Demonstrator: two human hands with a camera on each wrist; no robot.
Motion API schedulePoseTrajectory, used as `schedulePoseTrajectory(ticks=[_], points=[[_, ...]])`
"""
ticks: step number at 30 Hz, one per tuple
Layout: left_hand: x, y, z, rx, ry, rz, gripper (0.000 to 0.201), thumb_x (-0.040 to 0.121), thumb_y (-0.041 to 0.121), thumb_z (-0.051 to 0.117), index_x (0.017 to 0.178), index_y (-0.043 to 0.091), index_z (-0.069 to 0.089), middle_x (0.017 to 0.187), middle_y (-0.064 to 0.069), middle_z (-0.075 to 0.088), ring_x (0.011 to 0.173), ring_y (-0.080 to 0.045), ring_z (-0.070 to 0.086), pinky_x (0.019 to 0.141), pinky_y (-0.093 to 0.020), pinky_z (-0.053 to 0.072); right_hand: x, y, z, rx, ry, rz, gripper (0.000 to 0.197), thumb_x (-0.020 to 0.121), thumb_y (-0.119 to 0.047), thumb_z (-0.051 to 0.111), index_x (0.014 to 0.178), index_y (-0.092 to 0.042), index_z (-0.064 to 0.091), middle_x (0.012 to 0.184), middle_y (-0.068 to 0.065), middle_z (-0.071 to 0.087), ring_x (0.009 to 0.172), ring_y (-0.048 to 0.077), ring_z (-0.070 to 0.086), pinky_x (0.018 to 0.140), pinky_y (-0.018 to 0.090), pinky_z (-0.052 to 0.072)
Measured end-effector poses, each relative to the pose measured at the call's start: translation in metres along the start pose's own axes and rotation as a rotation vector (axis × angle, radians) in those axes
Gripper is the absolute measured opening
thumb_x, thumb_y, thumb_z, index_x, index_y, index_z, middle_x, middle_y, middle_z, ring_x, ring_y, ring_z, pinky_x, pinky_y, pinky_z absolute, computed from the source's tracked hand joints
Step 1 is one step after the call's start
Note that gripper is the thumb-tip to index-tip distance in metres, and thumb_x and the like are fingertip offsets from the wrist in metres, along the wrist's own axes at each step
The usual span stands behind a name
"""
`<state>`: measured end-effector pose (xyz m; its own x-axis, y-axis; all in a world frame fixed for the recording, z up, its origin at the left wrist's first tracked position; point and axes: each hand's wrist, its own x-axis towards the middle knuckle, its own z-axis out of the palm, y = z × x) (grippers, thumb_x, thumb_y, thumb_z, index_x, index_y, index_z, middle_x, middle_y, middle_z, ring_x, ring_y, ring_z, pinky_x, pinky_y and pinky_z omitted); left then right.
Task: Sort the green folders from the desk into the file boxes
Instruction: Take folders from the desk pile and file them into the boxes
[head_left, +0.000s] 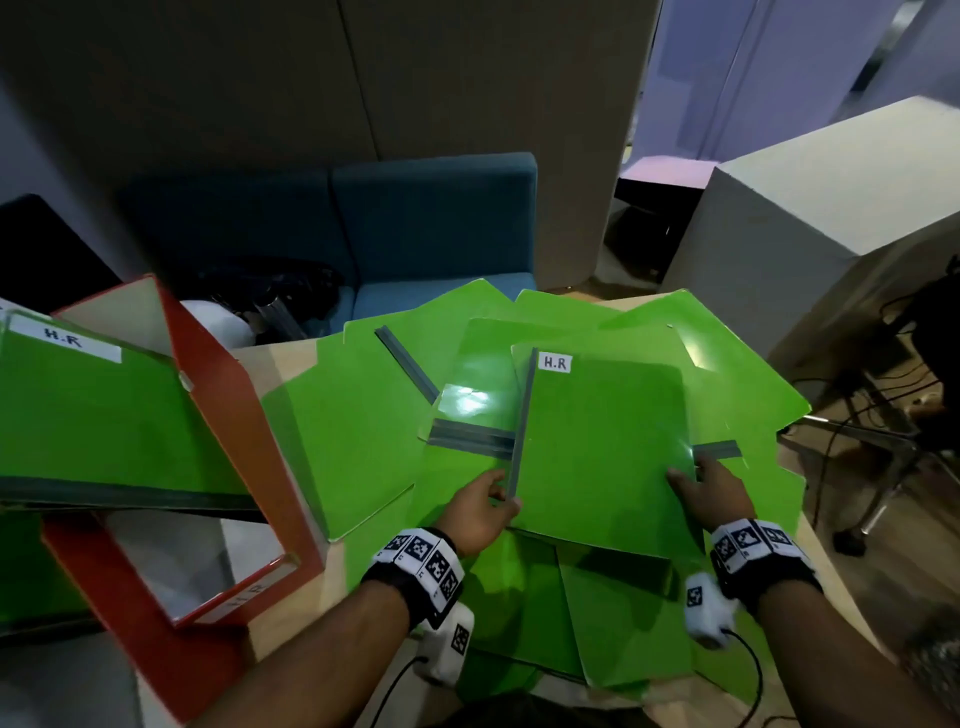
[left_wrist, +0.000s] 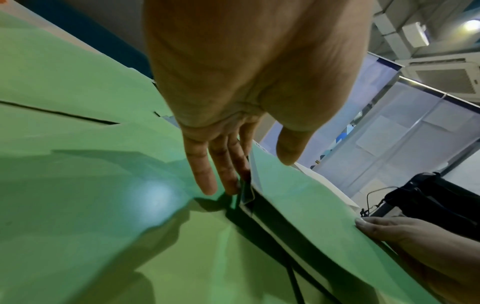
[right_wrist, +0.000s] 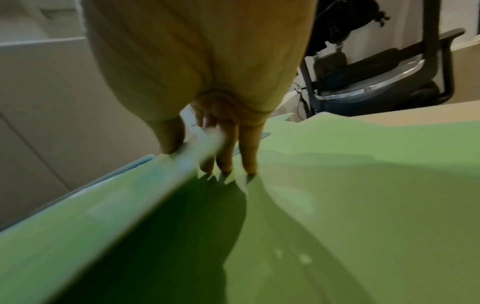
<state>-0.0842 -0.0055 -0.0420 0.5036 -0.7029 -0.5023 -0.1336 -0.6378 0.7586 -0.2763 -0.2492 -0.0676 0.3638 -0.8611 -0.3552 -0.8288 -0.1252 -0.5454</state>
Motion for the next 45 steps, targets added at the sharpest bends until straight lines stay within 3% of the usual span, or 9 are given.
schedulePoseTrajectory(ticks=[5,9,14,20,24,28,33,37,45], points=[[0.005,-0.004,-0.004,-0.069,-0.031,-0.073,0.058,0.092,0.043,0.058,0.140,0.015,0.044,0.125,-0.011,0.062,0.106,-0.021,0.062,0.093,-0.035,0.049,-0.004,-0.026,0.010,0.097,0.073,-0.046,0.048,0.091,-0.014,0.062,0.135,0.000,0.047,0.134,0.024,0.052,0.122,0.039,0.051,0.101,0.044,0.040],[0.004,-0.003,-0.015,-0.224,0.140,-0.094,0.027,0.093,0.030,0.061,0.105,0.006,0.056,0.093,-0.007,0.062,0.078,-0.018,0.058,0.077,-0.035,0.052,-0.009,-0.049,0.016,0.127,0.021,-0.132,0.050,0.092,-0.011,0.060,0.138,0.000,0.044,0.137,0.022,0.050,0.126,0.036,0.048,0.104,0.045,0.040],[0.003,0.002,-0.053,-0.527,0.337,-0.155,0.042,0.089,0.032,0.064,0.125,0.014,0.051,0.120,-0.006,0.059,0.108,-0.025,0.055,0.093,-0.039,0.043,-0.007,-0.079,0.022,0.211,-0.066,-0.281,0.052,0.092,-0.016,0.060,0.141,-0.010,0.044,0.135,0.015,0.054,0.124,0.031,0.052,0.103,0.048,0.042],[-0.018,0.017,-0.105,-0.598,0.574,0.025,0.019,0.094,0.022,0.060,0.112,0.017,0.053,0.098,-0.003,0.064,0.089,-0.022,0.060,0.077,-0.034,0.049,-0.009,-0.143,0.028,0.261,-0.015,-0.418,0.054,0.091,-0.020,0.063,0.141,-0.011,0.044,0.131,0.016,0.056,0.114,0.031,0.056,0.097,0.041,0.046],[-0.044,0.021,-0.134,-0.542,0.744,0.218,0.020,0.094,0.014,0.059,0.109,0.019,0.046,0.092,0.001,0.063,0.082,-0.017,0.059,0.068,-0.028,0.046,-0.007,-0.194,0.038,0.155,-0.170,-0.530,0.085,0.085,-0.024,0.070,0.152,-0.016,0.019,0.137,0.017,0.044,0.124,0.032,0.045,0.105,0.047,0.039],[-0.070,0.026,-0.158,-0.529,0.878,0.322,0.034,0.096,0.007,0.054,0.123,0.025,0.044,0.098,0.007,0.057,0.088,-0.005,0.056,0.079,-0.023,0.049,-0.026,-0.250,0.053,-0.006,-0.153,-0.690,0.096,0.082,-0.030,0.072,0.152,-0.020,0.006,0.158,0.016,0.012,0.144,0.032,0.015,0.118,0.045,0.016],[-0.097,0.032,-0.194,-0.636,1.107,0.417,0.042,0.097,0.005,0.051,0.131,0.028,0.042,0.116,-0.003,0.056,0.102,-0.012,0.054,0.087,-0.029,0.046,-0.097,-0.313,0.086,0.058,-0.264,-1.084,0.084,0.083,-0.038,0.069,0.148,-0.035,0.017,0.160,0.008,0.000,0.146,0.029,0.007,0.115,0.053,0.022],[-0.124,0.027,-0.223,-0.689,1.189,0.568,0.028,0.099,0.009,0.047,0.121,0.023,0.039,0.095,0.006,0.053,0.086,-0.005,0.054,0.083,-0.028,0.049,-0.163,-0.347,0.114,0.144,-0.469,-1.343,0.088,0.077,-0.052,0.069,0.148,-0.040,0.017,0.160,-0.004,-0.003,0.148,0.019,0.001,0.117,0.046,0.016],[-0.178,-0.014,-0.244,-0.602,1.310,0.642,0.023,0.097,0.019,0.047,0.113,0.035,0.042,0.098,0.008,0.052,0.086,0.003,0.054,0.081,-0.018,0.044,-0.223,-0.373,0.174,0.181,-0.622,-1.501,0.080,0.085,-0.013,0.069,0.148,-0.029,0.023,0.160,-0.005,0.007,0.146,0.012,0.011,0.117,0.030,0.021]])
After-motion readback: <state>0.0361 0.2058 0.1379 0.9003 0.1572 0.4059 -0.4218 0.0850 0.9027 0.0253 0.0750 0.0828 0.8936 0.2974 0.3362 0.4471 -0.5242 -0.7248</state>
